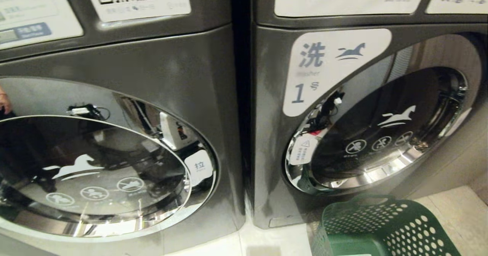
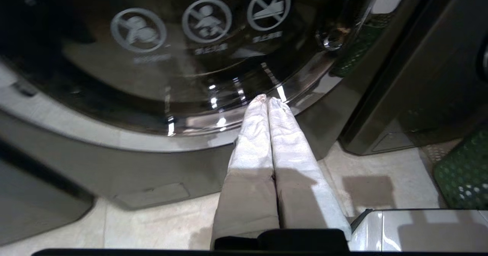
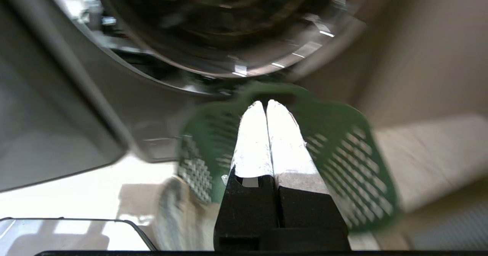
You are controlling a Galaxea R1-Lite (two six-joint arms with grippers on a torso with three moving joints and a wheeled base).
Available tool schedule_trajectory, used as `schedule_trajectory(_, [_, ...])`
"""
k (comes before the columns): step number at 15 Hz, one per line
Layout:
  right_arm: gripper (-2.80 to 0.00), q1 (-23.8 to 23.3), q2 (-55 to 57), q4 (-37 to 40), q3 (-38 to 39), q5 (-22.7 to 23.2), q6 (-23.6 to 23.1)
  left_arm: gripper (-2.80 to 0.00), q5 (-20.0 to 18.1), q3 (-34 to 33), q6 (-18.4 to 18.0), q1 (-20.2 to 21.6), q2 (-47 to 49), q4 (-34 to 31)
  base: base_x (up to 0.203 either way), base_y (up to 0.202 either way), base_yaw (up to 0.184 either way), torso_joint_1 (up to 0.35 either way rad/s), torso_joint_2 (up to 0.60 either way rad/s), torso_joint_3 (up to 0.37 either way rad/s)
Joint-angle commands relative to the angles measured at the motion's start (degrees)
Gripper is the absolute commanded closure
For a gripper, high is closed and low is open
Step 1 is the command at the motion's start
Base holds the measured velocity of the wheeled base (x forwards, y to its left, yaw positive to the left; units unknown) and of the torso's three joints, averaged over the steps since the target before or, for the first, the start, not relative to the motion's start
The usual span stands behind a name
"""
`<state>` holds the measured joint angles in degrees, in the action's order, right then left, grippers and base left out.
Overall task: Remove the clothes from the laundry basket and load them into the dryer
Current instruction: Take the clothes out of the basket
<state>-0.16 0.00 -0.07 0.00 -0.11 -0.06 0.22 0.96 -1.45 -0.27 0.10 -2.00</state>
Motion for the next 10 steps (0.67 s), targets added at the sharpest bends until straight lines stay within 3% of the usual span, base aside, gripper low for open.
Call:
schedule_trajectory(1, [0.0,0.0,0.0,0.0,0.0,0.0,0.0,0.0,0.0,0.0,0.0,0.0,0.0,0.0,0.001,0.008,-0.181,0.006,0.0,0.001])
schedule_trajectory(5, [0.0,0.0,0.0,0.4,-0.2,0.4,-1.4,0.0,0.0,0.0,0.0,0.0,0.0,0.0,0.002,0.006,-0.146,0.0,0.0,0.002])
schedule_trajectory(7, [0.0,-0.1,0.3,4.0,-2.1,1.0,-6.4,0.0,0.0,-0.1,0.0,0.0,0.0,0.0,0.0,0.002,-0.034,0.004,0.0,0.001])
schedule_trajectory(10, [0.0,-0.2,9.4,11.1,-14.7,1.2,-7.8,0.0,0.0,-0.1,0.0,0.0,0.0,0.0,0.0,0.0,0.0,0.0,0.0,0.0])
